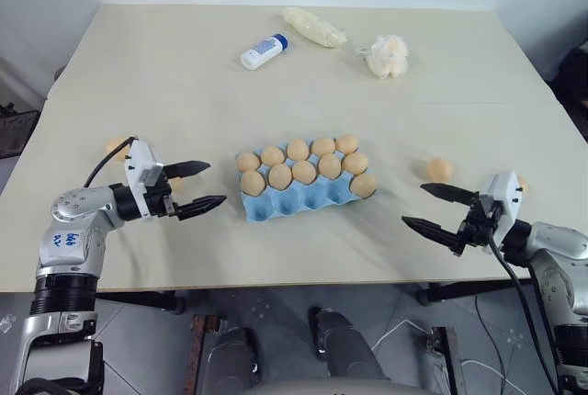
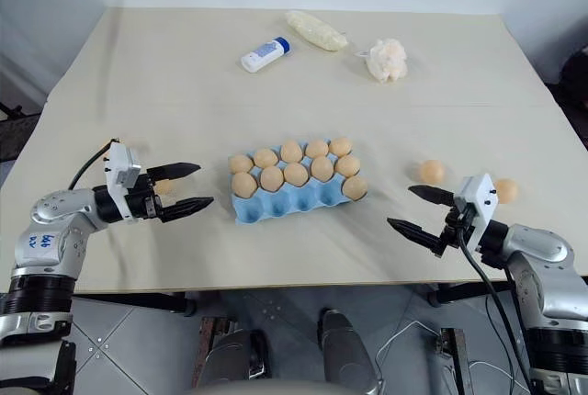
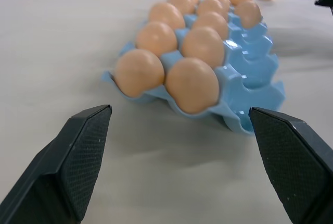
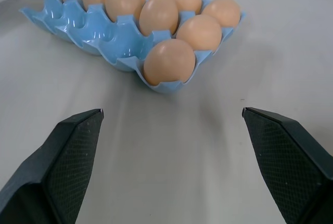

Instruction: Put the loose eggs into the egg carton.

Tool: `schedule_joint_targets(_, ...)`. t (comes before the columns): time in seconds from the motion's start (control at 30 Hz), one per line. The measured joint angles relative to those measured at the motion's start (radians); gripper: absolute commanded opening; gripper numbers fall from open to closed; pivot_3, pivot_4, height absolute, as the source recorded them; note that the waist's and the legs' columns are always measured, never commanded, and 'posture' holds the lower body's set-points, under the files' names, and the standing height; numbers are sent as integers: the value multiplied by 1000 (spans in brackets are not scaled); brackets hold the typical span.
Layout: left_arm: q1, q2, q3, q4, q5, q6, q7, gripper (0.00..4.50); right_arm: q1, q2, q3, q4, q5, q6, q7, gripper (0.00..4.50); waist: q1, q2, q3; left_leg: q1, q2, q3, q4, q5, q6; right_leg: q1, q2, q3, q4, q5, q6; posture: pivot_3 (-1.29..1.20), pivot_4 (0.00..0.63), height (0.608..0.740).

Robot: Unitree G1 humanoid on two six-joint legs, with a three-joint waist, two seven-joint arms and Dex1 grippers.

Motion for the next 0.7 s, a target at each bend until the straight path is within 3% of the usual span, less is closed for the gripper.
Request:
schedule_joint_targets(0.43, -47, -40, 28, 11, -15, 22, 48, 4494, 44, -5, -41, -121, 32, 78, -84, 4500, 1, 0, 0, 0, 0, 0, 0, 0, 0, 0, 0, 0, 0, 1, 2, 0, 150, 740)
schedule_joint_targets(0.7, -67, -46, 26, 45, -15, -14, -6, 4494, 212, 52, -173, -340, 77, 139, -268, 4500, 5, 0, 0, 0, 0, 0, 0, 0, -1, 0, 0, 0, 0, 1, 1, 0, 150, 740)
